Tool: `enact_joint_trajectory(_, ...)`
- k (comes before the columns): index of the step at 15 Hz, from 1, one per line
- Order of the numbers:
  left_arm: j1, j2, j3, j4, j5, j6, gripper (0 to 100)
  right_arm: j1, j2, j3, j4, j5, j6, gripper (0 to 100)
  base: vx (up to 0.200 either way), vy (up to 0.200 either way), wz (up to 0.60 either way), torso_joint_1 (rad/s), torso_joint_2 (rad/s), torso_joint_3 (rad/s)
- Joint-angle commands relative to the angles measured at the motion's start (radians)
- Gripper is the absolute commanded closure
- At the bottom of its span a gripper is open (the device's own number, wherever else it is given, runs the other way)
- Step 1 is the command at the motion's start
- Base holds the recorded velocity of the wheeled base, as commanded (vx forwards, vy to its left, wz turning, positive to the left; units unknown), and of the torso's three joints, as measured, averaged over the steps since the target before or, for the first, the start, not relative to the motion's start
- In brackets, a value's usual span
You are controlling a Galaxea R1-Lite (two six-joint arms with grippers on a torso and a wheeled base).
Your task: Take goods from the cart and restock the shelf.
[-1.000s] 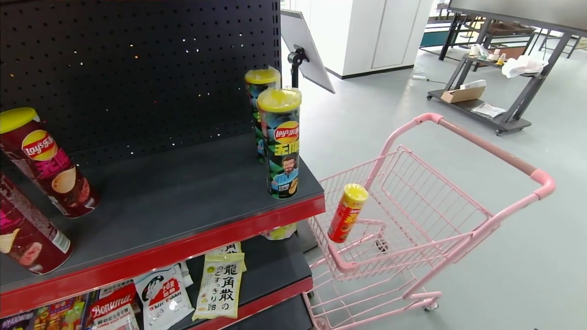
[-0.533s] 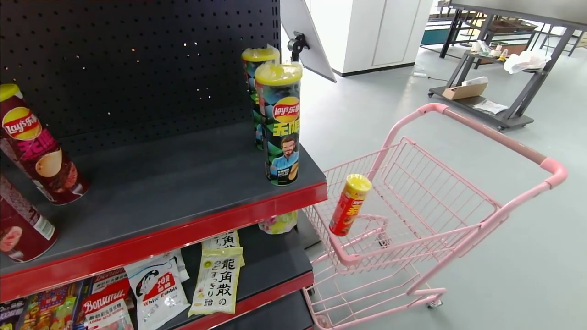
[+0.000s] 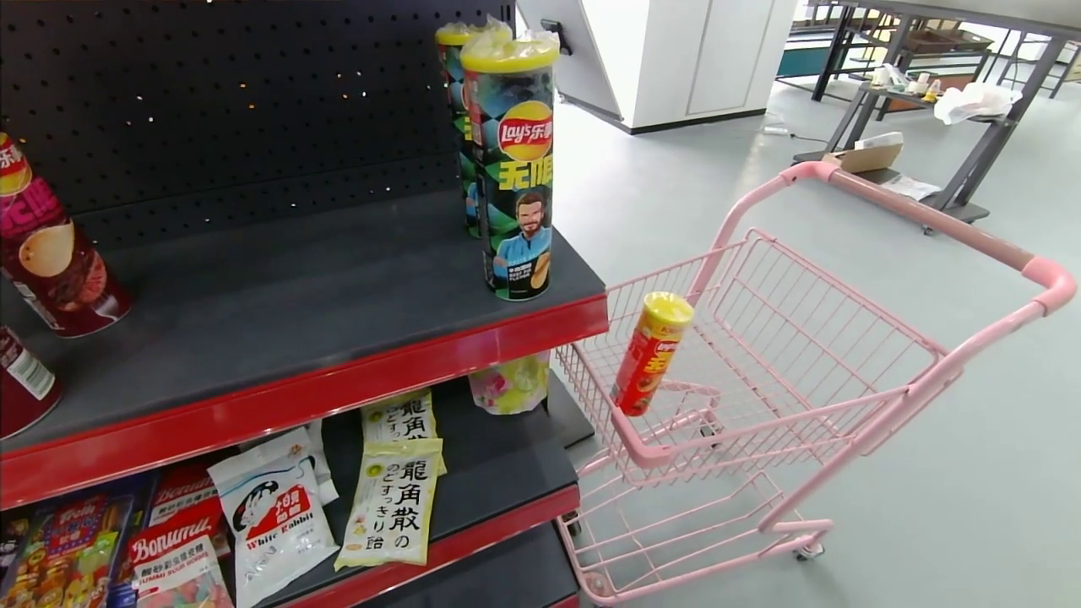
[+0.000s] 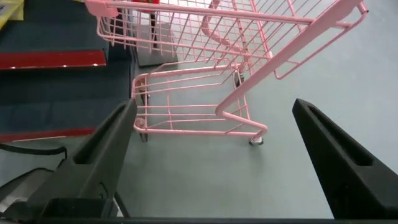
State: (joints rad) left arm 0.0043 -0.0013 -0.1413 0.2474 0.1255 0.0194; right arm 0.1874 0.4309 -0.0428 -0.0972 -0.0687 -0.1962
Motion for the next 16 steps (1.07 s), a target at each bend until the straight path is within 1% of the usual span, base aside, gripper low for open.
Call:
enact_joint_trajectory(1,0.000,0.001,0.000,0.000,-0.001,0.008,0,0.014,0.213,-0.203,-0.013,0.053,0.044,0,0.000,0.000,0.00,-0.036,0.08,0.061)
enact_joint_trajectory(2,0.000,0.001,0.000,0.000,-0.006,0.016,0,0.018,0.368,-0.333,-0.030,0.133,0.116,0,0.000,0.000,0.00,-0.017,0.06,0.032)
enact_joint_trajectory(3,0.000,0.001,0.000,-0.002,-0.007,0.016,0,0.023,0.482,-0.420,-0.035,0.184,0.155,0,0.000,0.000,0.00,0.000,0.00,0.000)
enact_joint_trajectory(4,0.000,0.001,-0.001,-0.002,-0.007,0.016,0,0.033,0.540,-0.445,-0.035,0.202,0.152,0,0.000,0.000,0.00,0.000,0.00,0.000)
enact_joint_trajectory(5,0.000,0.001,-0.012,-0.002,-0.007,0.016,0,0.052,0.726,-0.493,-0.095,0.237,0.149,0,0.000,0.000,0.00,0.000,0.00,0.000)
enact_joint_trajectory(6,0.000,0.001,-0.021,-0.002,-0.007,0.024,0,0.044,0.841,-0.519,-0.199,0.247,0.158,0,0.000,0.000,0.00,0.000,0.00,0.000)
enact_joint_trajectory(7,-0.001,0.001,-0.024,-0.002,-0.006,0.028,0,0.040,0.919,-0.529,-0.260,0.260,0.175,0,0.000,0.000,0.00,0.000,0.00,0.000)
enact_joint_trajectory(8,0.000,0.001,-0.027,-0.002,-0.007,0.033,0,0.030,1.072,-0.562,-0.383,0.273,0.196,0,0.000,0.000,0.00,0.000,0.00,0.000)
enact_joint_trajectory(9,0.000,0.001,-0.026,-0.002,-0.007,0.034,0,0.032,1.125,-0.572,-0.417,0.274,0.198,0,0.000,0.000,0.00,0.000,0.00,0.000)
enact_joint_trajectory(10,0.000,0.001,-0.020,-0.002,-0.007,0.045,0,0.033,1.201,-0.602,-0.447,0.276,0.198,0,0.000,0.000,0.00,0.000,0.00,0.000)
enact_joint_trajectory(11,0.000,0.001,-0.018,-0.002,-0.007,0.053,0,0.035,1.289,-0.667,-0.461,0.276,0.207,0,0.000,0.000,0.00,0.000,0.00,0.000)
enact_joint_trajectory(13,0.000,0.001,-0.018,0.000,-0.009,0.054,0,0.041,1.373,-0.746,-0.461,0.302,0.241,0,0.000,0.000,0.00,0.000,0.00,0.000)
enact_joint_trajectory(15,-0.001,0.001,-0.017,0.000,-0.014,0.053,0,0.053,1.450,-0.798,-0.463,0.313,0.245,0,0.000,0.000,0.00,0.000,0.00,0.000)
enact_joint_trajectory(16,0.000,0.001,-0.015,0.000,-0.030,0.053,0,0.055,1.476,-0.813,-0.463,0.314,0.245,0,0.000,0.000,0.00,0.000,0.00,0.000)
